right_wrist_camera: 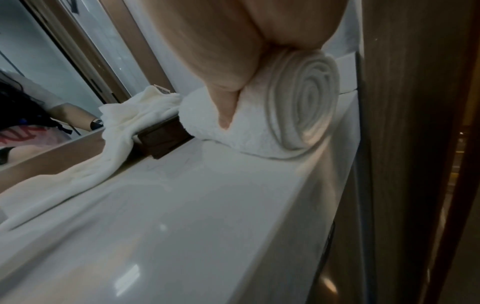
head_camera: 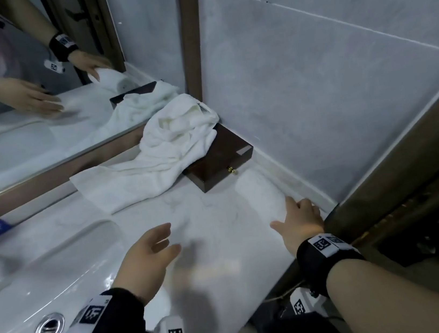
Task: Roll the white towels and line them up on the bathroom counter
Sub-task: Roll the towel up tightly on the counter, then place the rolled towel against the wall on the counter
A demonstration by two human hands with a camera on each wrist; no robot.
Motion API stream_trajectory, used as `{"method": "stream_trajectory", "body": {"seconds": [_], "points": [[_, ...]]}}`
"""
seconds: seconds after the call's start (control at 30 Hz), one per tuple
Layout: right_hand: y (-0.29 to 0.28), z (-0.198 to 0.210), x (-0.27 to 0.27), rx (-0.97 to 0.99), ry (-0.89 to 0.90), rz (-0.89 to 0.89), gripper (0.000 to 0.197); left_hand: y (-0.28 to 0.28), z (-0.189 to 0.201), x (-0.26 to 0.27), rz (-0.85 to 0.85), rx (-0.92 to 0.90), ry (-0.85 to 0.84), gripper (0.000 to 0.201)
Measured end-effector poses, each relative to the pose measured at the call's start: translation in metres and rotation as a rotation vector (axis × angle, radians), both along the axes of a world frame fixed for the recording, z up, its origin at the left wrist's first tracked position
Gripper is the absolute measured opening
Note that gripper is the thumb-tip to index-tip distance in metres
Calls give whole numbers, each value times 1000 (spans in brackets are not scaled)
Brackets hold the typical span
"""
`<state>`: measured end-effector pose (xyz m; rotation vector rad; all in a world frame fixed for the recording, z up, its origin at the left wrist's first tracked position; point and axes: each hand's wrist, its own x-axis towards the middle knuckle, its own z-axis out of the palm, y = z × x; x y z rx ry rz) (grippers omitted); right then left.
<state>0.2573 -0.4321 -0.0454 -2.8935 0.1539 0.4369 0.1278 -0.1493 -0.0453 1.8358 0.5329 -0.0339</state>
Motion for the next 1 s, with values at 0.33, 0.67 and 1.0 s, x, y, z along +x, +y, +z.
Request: {"method": "stream_trajectory", "body": {"seconds": [0.33,0.67,1.0], "points": [[-5,-5,50,-19,-179,69,64,2,-1,7,244,-261,-46,34],[-3,-11,78,-168,-295,193,56,21,-3,14,318,-280,-62,21],[-12,-10,80,-308,-316,308,67,42,-8,9,455,-285,-59,20]]}}
